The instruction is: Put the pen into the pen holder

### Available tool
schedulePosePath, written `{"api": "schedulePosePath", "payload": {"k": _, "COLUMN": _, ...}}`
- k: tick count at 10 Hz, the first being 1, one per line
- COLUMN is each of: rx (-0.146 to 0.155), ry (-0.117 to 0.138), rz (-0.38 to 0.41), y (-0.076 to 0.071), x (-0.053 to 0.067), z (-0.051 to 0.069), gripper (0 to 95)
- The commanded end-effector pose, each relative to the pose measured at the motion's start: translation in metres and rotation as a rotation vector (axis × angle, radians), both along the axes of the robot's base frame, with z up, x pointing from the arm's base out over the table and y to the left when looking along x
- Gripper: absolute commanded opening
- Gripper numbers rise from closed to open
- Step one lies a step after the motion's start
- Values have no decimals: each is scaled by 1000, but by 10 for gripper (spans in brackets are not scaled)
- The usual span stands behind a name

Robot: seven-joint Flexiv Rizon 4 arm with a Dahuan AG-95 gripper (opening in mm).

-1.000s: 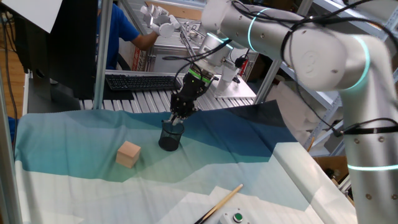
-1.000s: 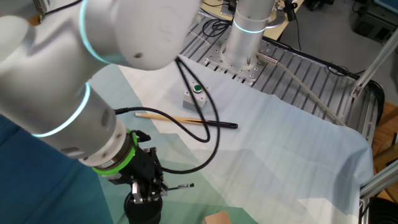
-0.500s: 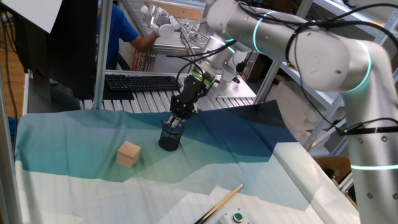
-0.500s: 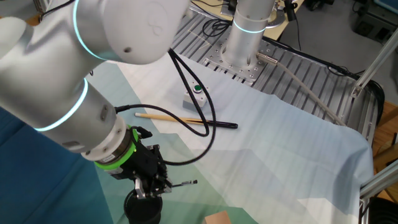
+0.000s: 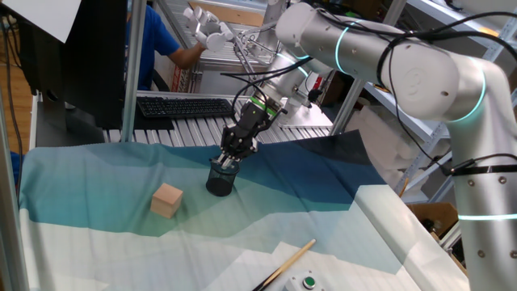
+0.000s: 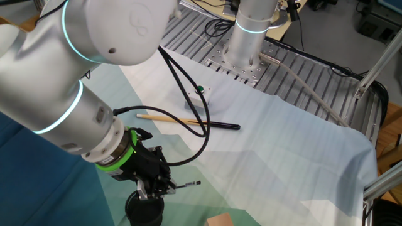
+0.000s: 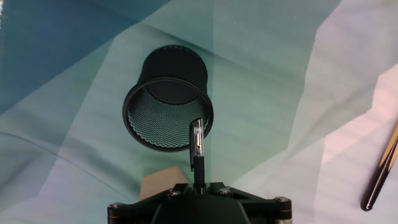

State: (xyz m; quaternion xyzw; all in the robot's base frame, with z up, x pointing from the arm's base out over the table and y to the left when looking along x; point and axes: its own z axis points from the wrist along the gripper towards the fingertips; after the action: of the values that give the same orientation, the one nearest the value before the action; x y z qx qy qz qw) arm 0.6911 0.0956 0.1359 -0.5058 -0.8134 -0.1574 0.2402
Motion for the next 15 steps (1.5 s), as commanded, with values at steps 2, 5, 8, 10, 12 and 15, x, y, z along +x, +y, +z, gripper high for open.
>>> {"api": "schedulePosePath", "payload": {"k": 2, "rx": 66, "ry": 21, "rz": -6, "y": 0, "x": -1, "z": 0, "gripper": 0}}
{"api": "schedulePosePath", "payload": {"k": 5, "rx": 93, "ry": 14, "rz": 7, "y": 0, "x": -1, "z": 0, "gripper": 0}}
{"api": "schedulePosePath", "payload": {"k": 8, "rx": 106, "ry": 1, "rz": 12, "y": 1, "x": 1, "z": -2, "gripper": 0}}
{"api": "schedulePosePath", "payload": {"k": 10, "rx": 106, "ry": -12, "rz": 17, "y": 1, "x": 4, "z": -3, "gripper": 0}}
{"api": "schedulePosePath", "payload": {"k": 12, "rx": 105, "ry": -26, "rz": 24, "y": 0, "x": 12, "z": -5, "gripper": 0}}
{"api": "schedulePosePath", "payload": {"k": 15, "rx": 88, "ry": -28, "rz": 27, "y": -1, "x": 25, "z": -8, "gripper": 0}}
